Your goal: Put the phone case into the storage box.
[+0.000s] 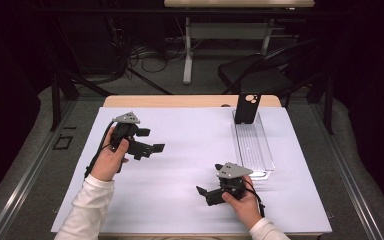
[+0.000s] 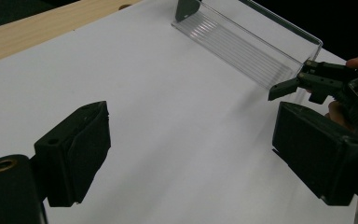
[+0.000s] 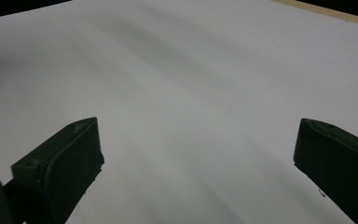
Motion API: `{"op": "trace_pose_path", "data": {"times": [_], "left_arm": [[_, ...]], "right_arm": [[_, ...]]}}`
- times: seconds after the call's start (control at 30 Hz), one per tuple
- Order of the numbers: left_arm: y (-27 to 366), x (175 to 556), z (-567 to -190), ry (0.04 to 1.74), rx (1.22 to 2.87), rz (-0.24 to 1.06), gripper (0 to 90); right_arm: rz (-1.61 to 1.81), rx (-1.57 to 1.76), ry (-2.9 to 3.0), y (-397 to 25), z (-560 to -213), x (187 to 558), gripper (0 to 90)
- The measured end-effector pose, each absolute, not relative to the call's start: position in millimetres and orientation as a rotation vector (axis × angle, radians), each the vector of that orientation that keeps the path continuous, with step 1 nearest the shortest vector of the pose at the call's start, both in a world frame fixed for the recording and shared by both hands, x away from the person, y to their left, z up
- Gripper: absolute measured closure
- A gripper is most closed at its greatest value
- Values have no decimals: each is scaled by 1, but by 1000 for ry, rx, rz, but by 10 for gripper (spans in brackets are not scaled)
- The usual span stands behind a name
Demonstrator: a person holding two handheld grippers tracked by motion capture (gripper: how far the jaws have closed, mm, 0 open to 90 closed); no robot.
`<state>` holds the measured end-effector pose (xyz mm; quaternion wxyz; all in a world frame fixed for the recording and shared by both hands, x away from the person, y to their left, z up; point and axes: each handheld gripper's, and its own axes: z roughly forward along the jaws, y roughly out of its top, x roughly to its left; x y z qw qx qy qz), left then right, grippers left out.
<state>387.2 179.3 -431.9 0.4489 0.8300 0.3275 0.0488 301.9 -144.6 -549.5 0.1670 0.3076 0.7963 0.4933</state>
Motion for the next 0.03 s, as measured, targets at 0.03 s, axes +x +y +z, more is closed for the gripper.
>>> {"op": "trace_pose_path", "data": {"times": [0.03], "left_arm": [[179,387,-432,810,2053,121,116]], "right_arm": [[1405,874,2266,-145,-549,302,4]]}}
